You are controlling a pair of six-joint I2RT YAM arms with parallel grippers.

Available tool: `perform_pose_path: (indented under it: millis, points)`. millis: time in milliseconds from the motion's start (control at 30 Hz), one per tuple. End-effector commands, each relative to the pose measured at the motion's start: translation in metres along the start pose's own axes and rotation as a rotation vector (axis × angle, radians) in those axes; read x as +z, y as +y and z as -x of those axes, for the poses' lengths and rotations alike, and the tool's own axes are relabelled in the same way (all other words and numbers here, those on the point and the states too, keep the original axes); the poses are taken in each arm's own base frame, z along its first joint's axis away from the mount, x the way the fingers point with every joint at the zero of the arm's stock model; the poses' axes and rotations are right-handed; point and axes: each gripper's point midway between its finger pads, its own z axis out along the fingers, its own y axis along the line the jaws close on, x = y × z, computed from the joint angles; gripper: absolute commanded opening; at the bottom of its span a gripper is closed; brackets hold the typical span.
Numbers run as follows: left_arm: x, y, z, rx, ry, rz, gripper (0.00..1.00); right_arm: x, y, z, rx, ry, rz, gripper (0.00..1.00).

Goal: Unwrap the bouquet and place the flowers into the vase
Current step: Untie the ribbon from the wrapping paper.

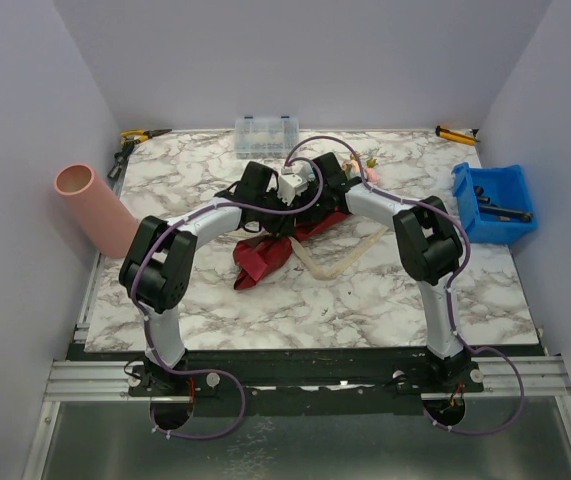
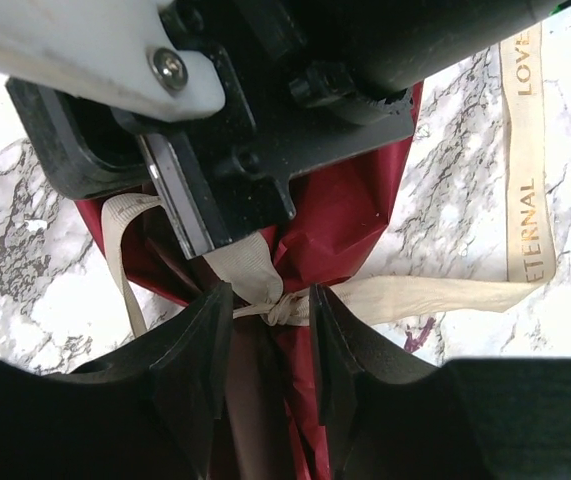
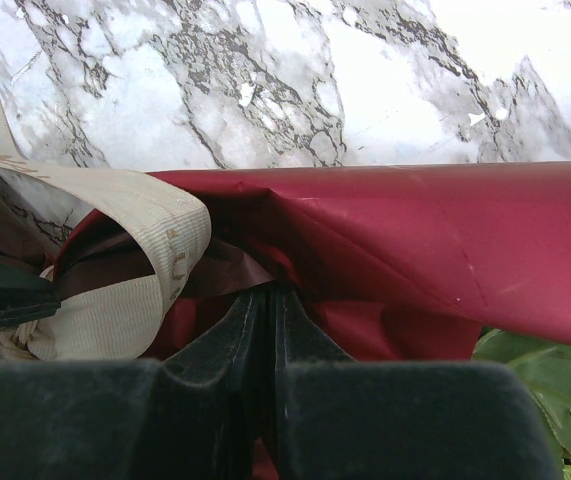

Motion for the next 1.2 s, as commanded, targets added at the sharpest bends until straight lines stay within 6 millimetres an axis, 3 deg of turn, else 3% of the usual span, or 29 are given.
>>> perform_pose_path:
  millis: [0,233,400,667,933,1167]
  points:
    - [0.002,-0.001,-0.013,0.008,0.032,0.008,0.43,0.017,0.040,-0.166,0.112,0.494,0.088,0.10]
    - [0.000,-0.001,-0.019,0.011,0.042,0.014,0.38,0.017,0.040,-0.166,0.113,0.494,0.089,0.10]
    - [0.000,-0.001,-0.013,0.007,0.031,0.012,0.28,0.017,0.040,-0.166,0.113,0.494,0.088,0.10]
    - [-0.003,-0.007,0.019,-0.016,-0.036,-0.022,0.00,0.018,0.040,-0.166,0.112,0.495,0.089,0.10]
    - [-0.018,-0.016,0.041,-0.023,-0.126,-0.037,0.00,0.017,0.040,-0.166,0.113,0.495,0.089,0.10]
    - [-0.021,-0.014,0.030,0.036,-0.096,-0.019,0.03,0.017,0.040,-0.166,0.114,0.495,0.090,0.10]
